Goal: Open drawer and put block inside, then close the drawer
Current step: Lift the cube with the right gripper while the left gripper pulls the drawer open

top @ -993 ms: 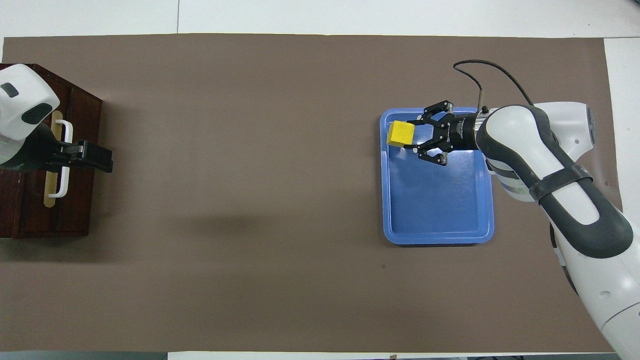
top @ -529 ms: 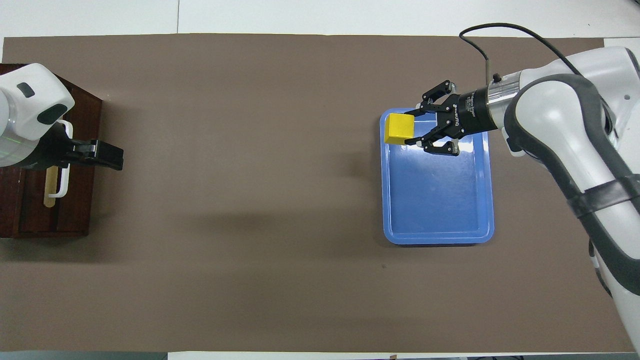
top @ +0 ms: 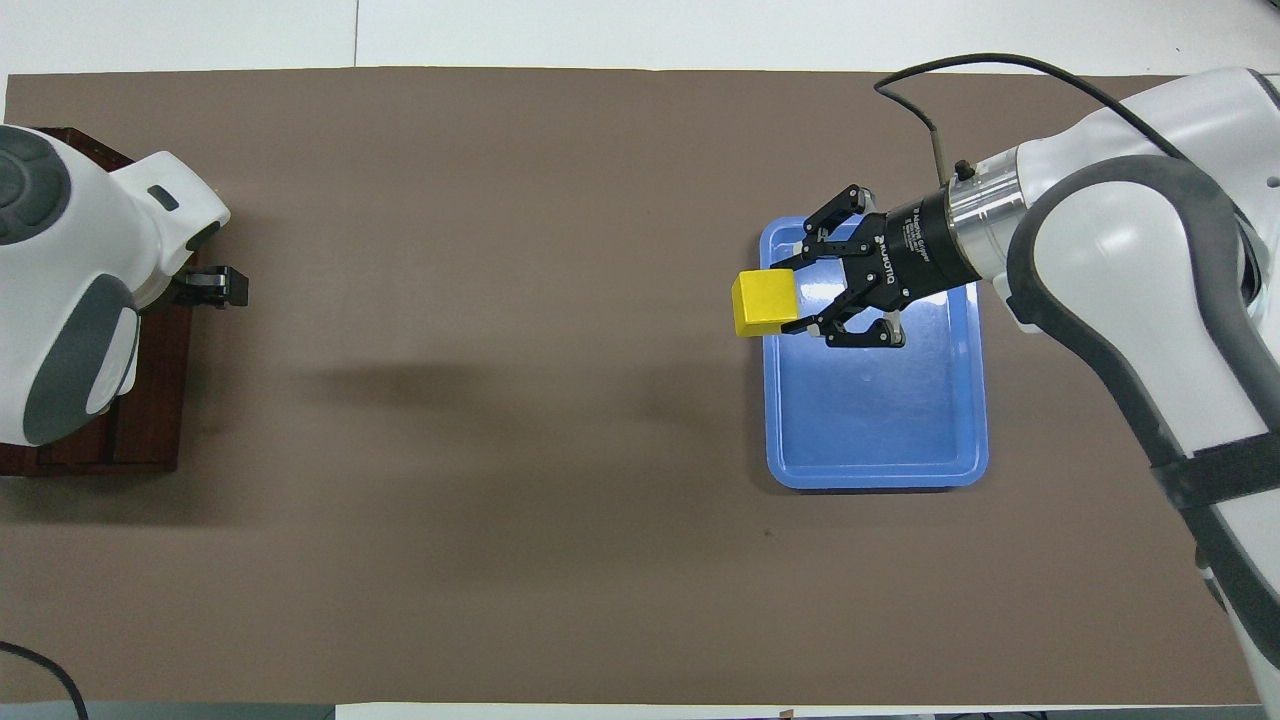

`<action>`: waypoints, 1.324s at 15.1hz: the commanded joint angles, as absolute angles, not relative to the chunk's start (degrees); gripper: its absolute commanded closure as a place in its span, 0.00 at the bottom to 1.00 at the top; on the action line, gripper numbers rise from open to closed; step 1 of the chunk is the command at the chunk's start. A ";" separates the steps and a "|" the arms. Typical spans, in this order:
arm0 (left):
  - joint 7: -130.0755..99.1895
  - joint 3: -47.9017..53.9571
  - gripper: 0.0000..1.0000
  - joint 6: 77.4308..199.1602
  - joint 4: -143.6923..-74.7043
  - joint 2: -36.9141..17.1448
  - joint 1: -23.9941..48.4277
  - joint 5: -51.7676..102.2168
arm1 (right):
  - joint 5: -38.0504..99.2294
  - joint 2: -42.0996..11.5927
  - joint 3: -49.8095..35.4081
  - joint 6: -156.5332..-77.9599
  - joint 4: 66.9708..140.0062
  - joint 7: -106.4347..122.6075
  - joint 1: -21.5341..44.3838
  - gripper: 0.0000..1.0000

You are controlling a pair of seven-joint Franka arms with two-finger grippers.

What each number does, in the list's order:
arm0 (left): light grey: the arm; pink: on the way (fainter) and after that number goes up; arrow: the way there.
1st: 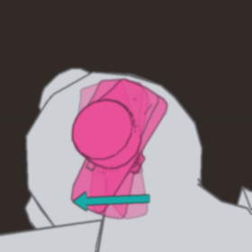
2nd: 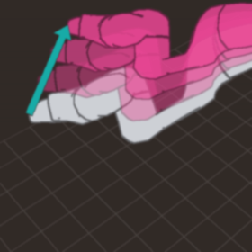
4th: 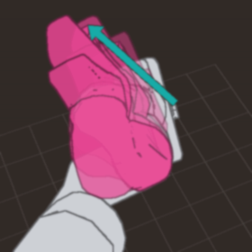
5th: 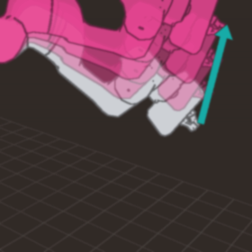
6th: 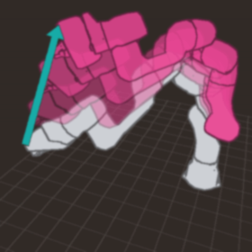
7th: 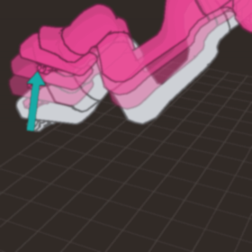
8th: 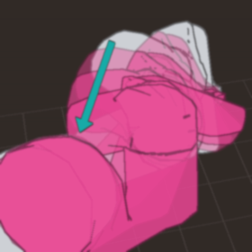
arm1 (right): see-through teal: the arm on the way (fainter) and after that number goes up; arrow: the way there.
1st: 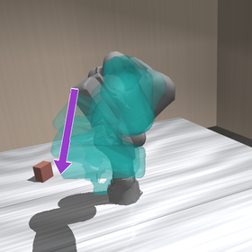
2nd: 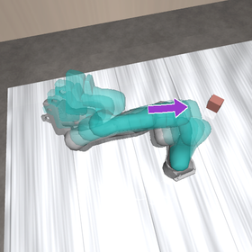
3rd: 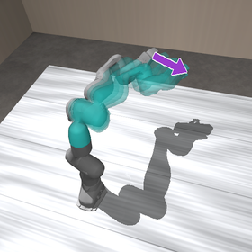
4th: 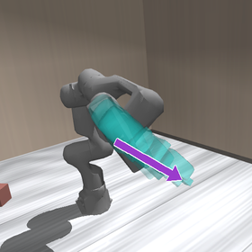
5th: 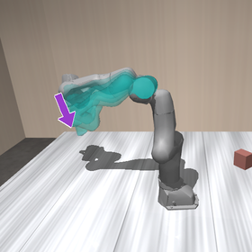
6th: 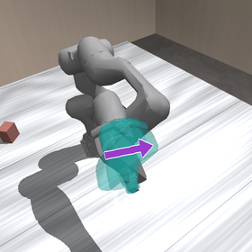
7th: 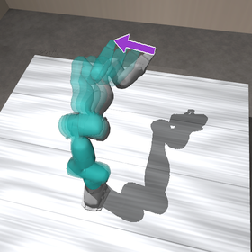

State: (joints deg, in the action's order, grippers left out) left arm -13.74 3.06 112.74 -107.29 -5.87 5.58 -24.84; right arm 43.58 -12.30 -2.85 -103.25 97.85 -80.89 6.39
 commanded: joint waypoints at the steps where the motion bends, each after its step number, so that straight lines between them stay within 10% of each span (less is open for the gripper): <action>1: -14.77 2.64 0.00 118.37 -107.58 -8.43 3.53 -28.74 | 42.36 -12.04 -2.99 -101.69 97.12 -82.18 6.06 1.00; 20: -14.06 3.08 0.00 126.13 -114.17 -10.11 8.60 -28.74 | 40.69 -12.22 -2.99 -106.00 96.42 -79.81 7.82 1.00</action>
